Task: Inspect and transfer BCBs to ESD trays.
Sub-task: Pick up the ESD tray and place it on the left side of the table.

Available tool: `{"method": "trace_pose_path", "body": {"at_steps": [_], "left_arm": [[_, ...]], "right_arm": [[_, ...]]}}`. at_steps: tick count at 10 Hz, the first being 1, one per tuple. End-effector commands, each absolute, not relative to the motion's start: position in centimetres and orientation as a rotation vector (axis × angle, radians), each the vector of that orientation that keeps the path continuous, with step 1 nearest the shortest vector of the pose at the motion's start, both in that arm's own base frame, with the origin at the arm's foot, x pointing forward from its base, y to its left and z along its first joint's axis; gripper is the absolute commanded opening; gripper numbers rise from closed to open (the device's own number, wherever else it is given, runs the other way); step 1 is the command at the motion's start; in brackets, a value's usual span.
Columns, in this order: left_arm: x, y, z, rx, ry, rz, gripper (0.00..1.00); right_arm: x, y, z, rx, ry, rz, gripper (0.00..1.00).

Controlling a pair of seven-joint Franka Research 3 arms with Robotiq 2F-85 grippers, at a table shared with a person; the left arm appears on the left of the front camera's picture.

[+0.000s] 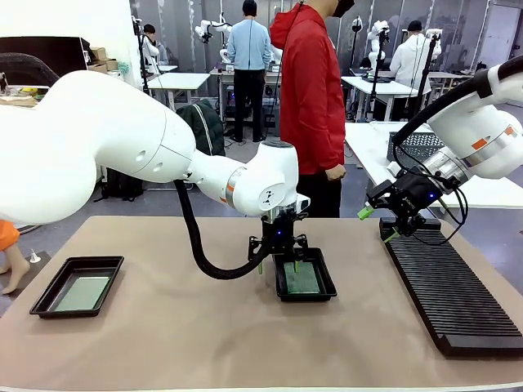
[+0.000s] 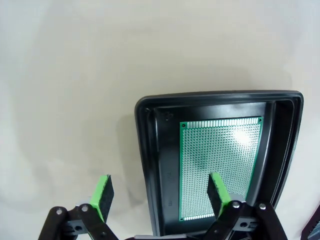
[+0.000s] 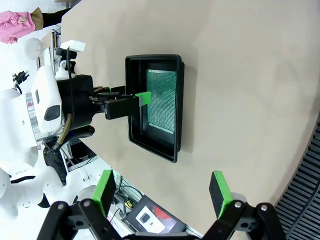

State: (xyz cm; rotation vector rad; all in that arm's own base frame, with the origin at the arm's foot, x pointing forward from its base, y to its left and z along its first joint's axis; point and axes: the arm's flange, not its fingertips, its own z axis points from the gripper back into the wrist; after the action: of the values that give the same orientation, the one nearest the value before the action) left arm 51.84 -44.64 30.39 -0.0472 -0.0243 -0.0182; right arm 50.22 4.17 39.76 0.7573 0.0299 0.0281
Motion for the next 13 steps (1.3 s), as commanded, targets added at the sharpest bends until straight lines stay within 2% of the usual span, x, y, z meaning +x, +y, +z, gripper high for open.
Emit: {"method": "trace_pose_path", "body": {"at_steps": [1,10,11,12,13], "left_arm": [[52.0,-44.3,30.4,-0.064,-0.021,-0.01,0.98],[52.1,-43.6,30.5,-0.092,-0.025,0.011,0.6],[52.2,-43.5,30.4,-0.091,-0.027,0.018,0.61],[52.1,-43.3,30.4,-0.096,-0.031,0.021,0.51],[52.1,-43.3,30.4,-0.097,-0.034,0.022,0.51]], "right_arm": [[50.1,4.3,40.0,0.736,0.038,0.014,1.0],[50.1,4.3,40.0,0.736,0.038,0.014,1.0],[50.1,4.3,40.0,0.736,0.038,0.014,1.0],[50.1,4.3,40.0,0.736,0.038,0.014,1.0],[50.1,4.3,40.0,0.736,0.038,0.014,1.0]]}}
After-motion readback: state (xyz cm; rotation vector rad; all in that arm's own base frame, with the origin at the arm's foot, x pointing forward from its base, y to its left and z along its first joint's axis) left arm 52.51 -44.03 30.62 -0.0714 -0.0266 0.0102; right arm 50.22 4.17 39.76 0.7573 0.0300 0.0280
